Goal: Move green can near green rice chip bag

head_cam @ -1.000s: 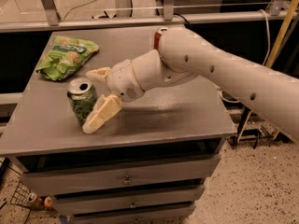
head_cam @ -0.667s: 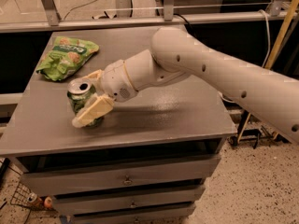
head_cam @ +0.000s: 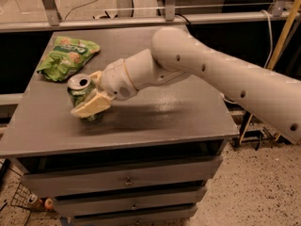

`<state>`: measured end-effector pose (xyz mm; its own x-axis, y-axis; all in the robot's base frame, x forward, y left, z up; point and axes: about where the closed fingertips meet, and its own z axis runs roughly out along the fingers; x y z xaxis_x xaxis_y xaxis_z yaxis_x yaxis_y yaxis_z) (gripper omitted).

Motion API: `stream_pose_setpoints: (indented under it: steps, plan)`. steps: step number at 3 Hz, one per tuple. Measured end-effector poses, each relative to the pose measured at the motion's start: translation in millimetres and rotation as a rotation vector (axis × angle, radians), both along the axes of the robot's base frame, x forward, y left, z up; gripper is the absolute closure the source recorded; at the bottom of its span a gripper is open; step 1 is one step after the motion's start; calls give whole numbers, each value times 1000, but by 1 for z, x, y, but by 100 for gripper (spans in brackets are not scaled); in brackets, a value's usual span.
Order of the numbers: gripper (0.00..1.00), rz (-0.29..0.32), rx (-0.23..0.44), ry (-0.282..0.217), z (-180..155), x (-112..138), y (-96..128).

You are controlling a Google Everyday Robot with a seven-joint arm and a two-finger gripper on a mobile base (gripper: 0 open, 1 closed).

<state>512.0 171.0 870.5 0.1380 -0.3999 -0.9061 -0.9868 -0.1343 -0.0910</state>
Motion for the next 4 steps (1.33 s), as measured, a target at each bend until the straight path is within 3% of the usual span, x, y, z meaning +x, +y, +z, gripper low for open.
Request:
stream_pose_setpoints:
  steps: [1, 2, 4]
  plan:
    - [99, -30, -1, -15, 6, 11, -11]
    - [100, -41, -49, -47, 16, 37, -33]
    - [100, -62, -36, -77, 29, 50, -34]
